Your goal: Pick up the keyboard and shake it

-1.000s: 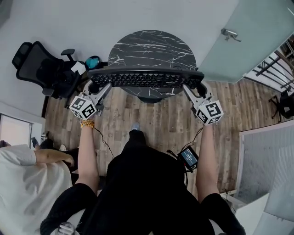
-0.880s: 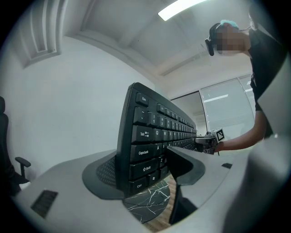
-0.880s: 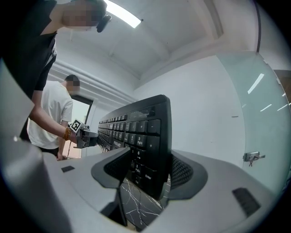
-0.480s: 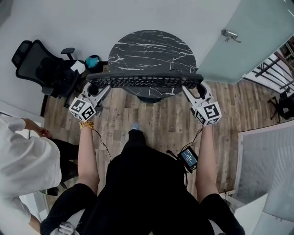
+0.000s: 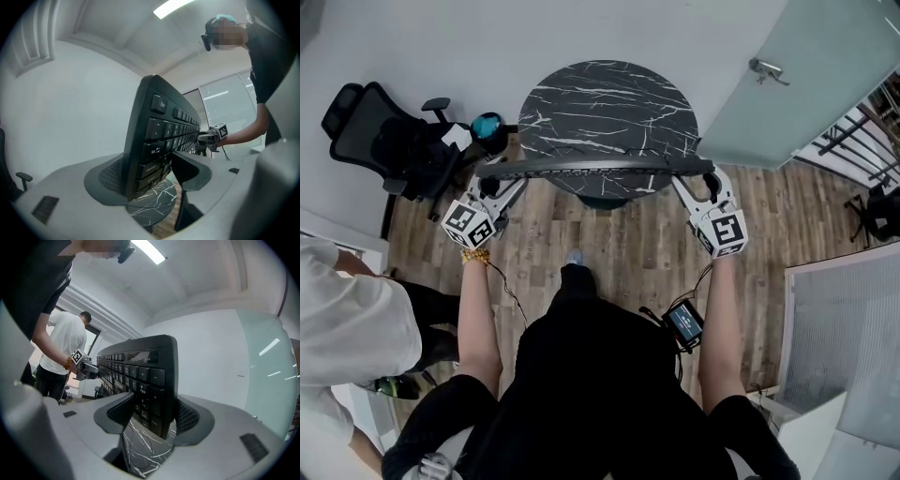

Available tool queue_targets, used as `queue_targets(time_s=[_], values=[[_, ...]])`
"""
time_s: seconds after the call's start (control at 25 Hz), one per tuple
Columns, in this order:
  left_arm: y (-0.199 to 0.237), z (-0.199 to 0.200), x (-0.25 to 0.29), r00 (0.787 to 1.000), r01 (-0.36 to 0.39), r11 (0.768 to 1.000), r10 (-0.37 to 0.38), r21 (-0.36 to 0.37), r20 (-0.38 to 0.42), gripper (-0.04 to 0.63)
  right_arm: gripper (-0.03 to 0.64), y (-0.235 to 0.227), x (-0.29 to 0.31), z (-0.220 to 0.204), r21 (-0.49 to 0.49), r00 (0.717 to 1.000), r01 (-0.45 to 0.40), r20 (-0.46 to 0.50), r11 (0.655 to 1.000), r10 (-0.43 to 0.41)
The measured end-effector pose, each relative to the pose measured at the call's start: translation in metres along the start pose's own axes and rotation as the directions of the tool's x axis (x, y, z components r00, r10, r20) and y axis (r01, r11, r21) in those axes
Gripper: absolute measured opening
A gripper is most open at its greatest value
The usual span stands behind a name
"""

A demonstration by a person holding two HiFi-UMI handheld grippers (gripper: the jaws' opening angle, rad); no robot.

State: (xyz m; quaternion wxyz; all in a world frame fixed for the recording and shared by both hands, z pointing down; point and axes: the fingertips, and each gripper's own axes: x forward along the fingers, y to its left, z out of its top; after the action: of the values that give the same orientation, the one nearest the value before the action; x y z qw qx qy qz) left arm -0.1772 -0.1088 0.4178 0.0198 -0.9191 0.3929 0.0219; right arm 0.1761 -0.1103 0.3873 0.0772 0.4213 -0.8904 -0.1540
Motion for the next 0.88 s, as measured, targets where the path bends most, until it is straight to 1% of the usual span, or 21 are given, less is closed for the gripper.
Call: queue_targets(time_s=[0.2, 0.4, 0.6, 0.76, 0.88], values=[[-0.003, -0.004, 0.0, 1.0, -0.001, 0.999, 0.001, 0.033, -0.012, 0.305, 0.244, 0.002, -0.002, 0.002, -0.069, 1.0, 0.023, 0.0, 0.997, -0.023], [-0.006, -0.003, -0.003, 1.0, -0.004, 0.998, 0.005, 0.058, -0.004, 0.305, 0.244, 0.003, -0.003, 0.006, -0.121, 0.999, 0.043, 0.008, 0.992, -0.042], [-0.006, -0.004, -0.004, 1.0, -0.013, 0.996, 0.014, 0.083, -0.014, 0.305, 0.244, 0.007, -0.004, 0.008, -0.198, 0.997, 0.075, 0.002, 0.977, -0.077], [-0.005, -0.002, -0.003, 0.999, -0.036, 0.993, 0.038, 0.111, -0.018, 0.307, 0.244, 0.007, -0.005, 0.013, -0.249, 0.995, 0.098, 0.005, 0.963, -0.1], [-0.005, -0.003, -0.002, 0.998, -0.053, 0.99, 0.057, 0.129, -0.022, 0.307, 0.244, 0.01, -0.007, 0.011, -0.268, 0.992, 0.123, 0.005, 0.956, -0.126]])
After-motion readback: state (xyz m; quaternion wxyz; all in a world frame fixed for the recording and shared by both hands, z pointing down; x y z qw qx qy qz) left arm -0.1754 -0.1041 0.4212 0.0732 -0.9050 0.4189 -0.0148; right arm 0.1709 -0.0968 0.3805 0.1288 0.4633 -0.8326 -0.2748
